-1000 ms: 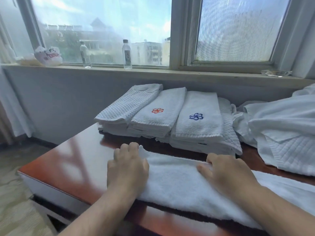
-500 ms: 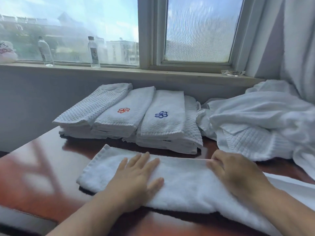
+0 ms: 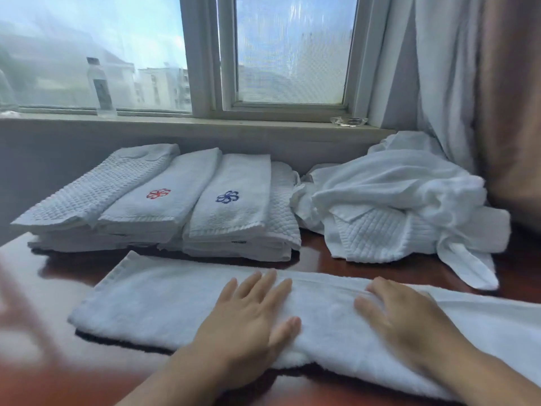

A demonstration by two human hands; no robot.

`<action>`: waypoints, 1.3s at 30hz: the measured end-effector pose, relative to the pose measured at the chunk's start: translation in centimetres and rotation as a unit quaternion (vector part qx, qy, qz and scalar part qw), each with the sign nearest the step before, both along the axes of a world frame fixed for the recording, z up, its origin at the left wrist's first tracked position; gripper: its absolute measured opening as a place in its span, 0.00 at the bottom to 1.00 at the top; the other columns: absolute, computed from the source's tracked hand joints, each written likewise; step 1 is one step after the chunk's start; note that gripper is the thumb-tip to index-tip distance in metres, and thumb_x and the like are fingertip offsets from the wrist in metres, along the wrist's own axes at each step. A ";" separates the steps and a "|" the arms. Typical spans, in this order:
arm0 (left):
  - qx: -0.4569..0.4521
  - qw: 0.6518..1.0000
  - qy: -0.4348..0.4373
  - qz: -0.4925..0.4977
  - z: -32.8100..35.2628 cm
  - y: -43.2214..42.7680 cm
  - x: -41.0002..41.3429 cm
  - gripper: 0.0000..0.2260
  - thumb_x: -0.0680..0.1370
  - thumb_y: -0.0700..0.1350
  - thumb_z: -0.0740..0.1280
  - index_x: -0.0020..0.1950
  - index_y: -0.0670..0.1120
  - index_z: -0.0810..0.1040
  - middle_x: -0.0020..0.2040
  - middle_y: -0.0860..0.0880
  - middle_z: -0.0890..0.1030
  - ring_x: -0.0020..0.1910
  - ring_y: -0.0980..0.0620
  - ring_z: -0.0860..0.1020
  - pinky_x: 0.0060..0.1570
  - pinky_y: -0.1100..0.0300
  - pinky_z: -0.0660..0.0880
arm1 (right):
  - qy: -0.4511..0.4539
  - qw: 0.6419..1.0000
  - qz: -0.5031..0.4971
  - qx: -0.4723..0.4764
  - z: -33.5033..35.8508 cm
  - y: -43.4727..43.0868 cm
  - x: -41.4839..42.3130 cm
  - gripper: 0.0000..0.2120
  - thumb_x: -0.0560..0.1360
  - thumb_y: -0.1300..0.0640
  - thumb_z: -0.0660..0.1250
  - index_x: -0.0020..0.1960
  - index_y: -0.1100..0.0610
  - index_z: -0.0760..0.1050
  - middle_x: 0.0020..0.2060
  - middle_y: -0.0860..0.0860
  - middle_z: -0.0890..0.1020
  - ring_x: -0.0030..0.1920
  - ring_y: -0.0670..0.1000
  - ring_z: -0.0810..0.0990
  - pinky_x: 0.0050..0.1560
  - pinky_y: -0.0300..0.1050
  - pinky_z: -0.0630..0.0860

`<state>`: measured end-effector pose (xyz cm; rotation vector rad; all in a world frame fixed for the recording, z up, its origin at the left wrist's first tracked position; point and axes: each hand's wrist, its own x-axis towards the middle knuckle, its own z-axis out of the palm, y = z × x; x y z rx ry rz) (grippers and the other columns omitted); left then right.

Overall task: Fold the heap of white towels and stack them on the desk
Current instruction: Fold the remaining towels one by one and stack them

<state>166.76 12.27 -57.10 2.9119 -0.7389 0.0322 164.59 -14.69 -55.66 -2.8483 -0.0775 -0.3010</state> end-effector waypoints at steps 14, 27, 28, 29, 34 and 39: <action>-0.084 0.996 -0.011 0.008 1.6 -5.0 3.4 0.21 0.81 0.62 0.59 0.72 0.57 0.67 0.67 0.55 0.71 0.68 0.50 0.65 0.69 0.56 0.61 | 0.035 0.995 -0.097 -0.002 0.7 -2.8 1.8 0.17 0.78 0.39 0.52 0.40 0.46 0.72 0.35 0.42 0.79 0.40 0.41 0.74 0.52 0.48 0.61; -0.166 0.985 -0.018 -0.049 0.7 -7.0 2.0 0.19 0.83 0.59 0.49 0.69 0.60 0.73 0.69 0.60 0.72 0.69 0.56 0.67 0.69 0.60 0.60 | -0.015 0.990 -0.134 -0.037 0.1 -2.6 -2.8 0.18 0.78 0.39 0.52 0.56 0.45 0.76 0.56 0.43 0.76 0.62 0.50 0.73 0.59 0.49 0.66; -0.152 0.986 -0.011 -0.064 0.4 -6.7 1.6 0.24 0.81 0.63 0.45 0.72 0.61 0.70 0.72 0.61 0.69 0.72 0.57 0.63 0.71 0.61 0.56 | 0.018 0.993 -0.113 -0.031 -0.5 -3.1 -3.7 0.23 0.78 0.37 0.49 0.63 0.42 0.74 0.64 0.41 0.73 0.69 0.47 0.68 0.66 0.47 0.62; -0.146 0.987 -0.010 -0.073 0.2 -6.4 1.4 0.29 0.79 0.65 0.40 0.75 0.61 0.66 0.75 0.61 0.66 0.75 0.58 0.59 0.72 0.63 0.51 | 0.043 0.995 -0.090 -0.021 -0.8 -3.7 -4.5 0.26 0.78 0.35 0.46 0.71 0.40 0.68 0.72 0.39 0.67 0.75 0.44 0.60 0.72 0.46 0.56; -0.087 0.994 0.020 -0.058 -0.1 -6.7 1.2 0.29 0.80 0.66 0.40 0.80 0.62 0.54 0.82 0.59 0.53 0.80 0.57 0.47 0.77 0.56 0.43 | 0.120 0.992 -0.023 -0.012 -0.5 -6.7 -4.9 0.29 0.79 0.34 0.42 0.79 0.35 0.52 0.80 0.35 0.49 0.79 0.38 0.40 0.79 0.47 0.39; -0.026 0.999 0.012 -0.022 -0.5 -7.9 0.9 0.27 0.81 0.62 0.44 0.81 0.60 0.49 0.83 0.54 0.48 0.81 0.51 0.45 0.78 0.49 0.42 | 0.042 0.999 -0.024 -0.007 -1.1 -6.7 -4.3 0.22 0.83 0.44 0.54 0.77 0.41 0.65 0.79 0.41 0.61 0.80 0.44 0.53 0.79 0.48 0.49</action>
